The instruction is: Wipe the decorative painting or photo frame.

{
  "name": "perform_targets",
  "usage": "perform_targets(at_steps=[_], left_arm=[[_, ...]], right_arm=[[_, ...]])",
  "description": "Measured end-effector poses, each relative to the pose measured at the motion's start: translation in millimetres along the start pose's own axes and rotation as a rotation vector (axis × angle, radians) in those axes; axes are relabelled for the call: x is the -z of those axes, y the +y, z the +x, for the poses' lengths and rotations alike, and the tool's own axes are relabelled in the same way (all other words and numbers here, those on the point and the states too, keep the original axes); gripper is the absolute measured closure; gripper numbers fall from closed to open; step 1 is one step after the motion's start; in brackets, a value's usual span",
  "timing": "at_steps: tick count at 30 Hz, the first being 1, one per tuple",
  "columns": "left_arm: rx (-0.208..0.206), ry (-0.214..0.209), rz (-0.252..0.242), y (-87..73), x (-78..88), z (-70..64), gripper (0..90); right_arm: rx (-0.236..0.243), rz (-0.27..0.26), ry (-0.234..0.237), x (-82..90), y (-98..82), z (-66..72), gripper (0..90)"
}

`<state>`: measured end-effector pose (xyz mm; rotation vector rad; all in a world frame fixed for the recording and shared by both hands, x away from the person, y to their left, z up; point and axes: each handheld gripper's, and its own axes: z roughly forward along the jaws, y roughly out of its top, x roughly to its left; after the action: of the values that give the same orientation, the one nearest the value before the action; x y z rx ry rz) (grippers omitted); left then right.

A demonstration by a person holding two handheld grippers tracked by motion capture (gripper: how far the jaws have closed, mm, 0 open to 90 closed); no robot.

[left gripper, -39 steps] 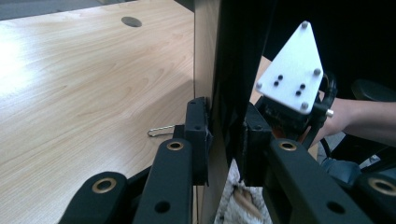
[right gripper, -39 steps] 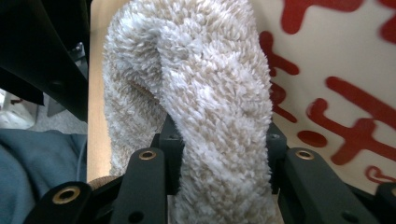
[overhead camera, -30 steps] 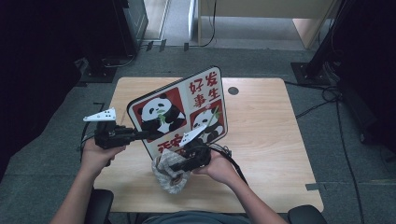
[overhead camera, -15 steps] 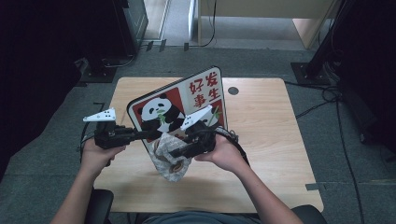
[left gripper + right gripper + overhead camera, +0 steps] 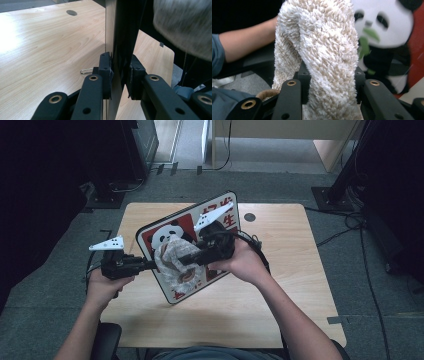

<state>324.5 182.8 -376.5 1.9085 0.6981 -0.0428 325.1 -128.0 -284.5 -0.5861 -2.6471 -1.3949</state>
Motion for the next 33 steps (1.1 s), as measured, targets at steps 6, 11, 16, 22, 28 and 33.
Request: perform_targets(at_steps=[6, 11, 16, 22, 28, 33], left_arm=[[-0.003, -0.001, 0.0, -0.2, 0.0, 0.1, 77.2], [-0.012, 0.009, -0.004, -0.4, 0.0, -0.9, 77.4], [-0.012, 0.009, -0.004, -0.4, 0.0, -0.6, 77.4], [-0.015, 0.005, -0.003, -0.5, 0.3, 0.2, 77.4], [-0.018, 0.009, -0.005, -0.9, 0.3, -0.2, 77.4], [-0.022, 0.014, 0.001, -0.9, 0.7, -0.2, 77.5]], right_arm=[[0.028, -0.024, -0.015, 11.9, 29.5, 3.2, 64.7], [0.04, -0.061, -0.037, 21.7, 57.5, 0.1, 64.6], [0.038, -0.06, -0.065, 19.5, 80.8, -5.9, 64.5], [-0.002, -0.051, -0.081, 6.4, 104.3, -16.3, 64.2], [-0.057, -0.022, -0.091, -12.8, 122.9, -21.5, 63.4], [-0.1, 0.02, -0.094, -29.9, 123.4, -25.6, 61.4]])
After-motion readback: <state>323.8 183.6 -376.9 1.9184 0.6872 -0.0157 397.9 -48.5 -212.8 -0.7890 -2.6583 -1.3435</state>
